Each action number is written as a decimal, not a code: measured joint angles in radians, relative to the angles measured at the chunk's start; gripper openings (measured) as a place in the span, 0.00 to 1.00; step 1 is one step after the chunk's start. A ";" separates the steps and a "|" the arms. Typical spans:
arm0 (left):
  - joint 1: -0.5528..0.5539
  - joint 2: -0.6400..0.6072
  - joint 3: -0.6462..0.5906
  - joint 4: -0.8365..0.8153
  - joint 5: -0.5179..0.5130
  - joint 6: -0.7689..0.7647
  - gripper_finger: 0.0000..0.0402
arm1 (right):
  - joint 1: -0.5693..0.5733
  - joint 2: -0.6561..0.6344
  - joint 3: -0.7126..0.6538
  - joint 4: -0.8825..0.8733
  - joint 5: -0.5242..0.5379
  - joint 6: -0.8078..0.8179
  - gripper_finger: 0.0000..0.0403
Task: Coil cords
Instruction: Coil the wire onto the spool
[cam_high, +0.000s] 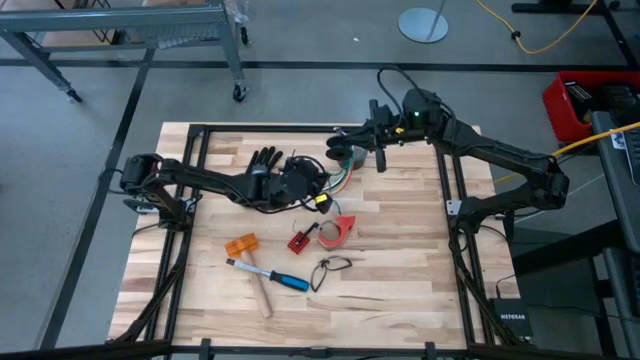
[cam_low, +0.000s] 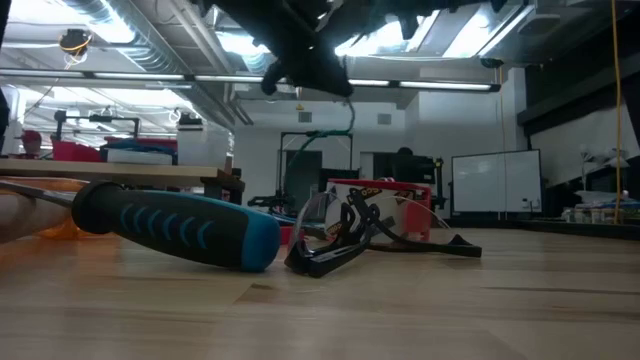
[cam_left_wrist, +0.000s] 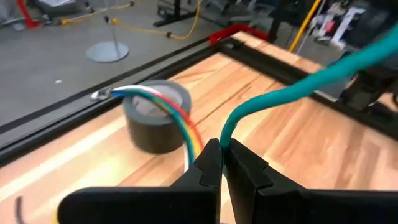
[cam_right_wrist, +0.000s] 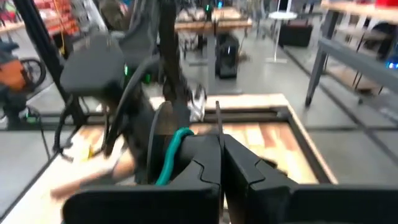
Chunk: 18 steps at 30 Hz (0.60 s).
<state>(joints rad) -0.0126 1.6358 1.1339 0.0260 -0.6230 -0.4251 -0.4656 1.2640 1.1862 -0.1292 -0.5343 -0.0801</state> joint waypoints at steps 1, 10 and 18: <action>0.002 -0.007 0.000 -0.024 -0.003 -0.008 0.00 | 0.000 0.000 0.000 -0.023 0.000 -0.008 0.00; 0.028 -0.024 0.000 -0.044 0.037 -0.039 0.00 | 0.002 0.000 0.000 -0.021 0.000 -0.025 0.00; 0.028 -0.022 0.000 -0.033 0.039 -0.040 0.00 | 0.002 0.001 0.000 0.105 -0.001 0.022 0.00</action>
<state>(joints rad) 0.0151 1.6138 1.1339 -0.0071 -0.5838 -0.4647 -0.4641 1.2648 1.1862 -0.0244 -0.5350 -0.0586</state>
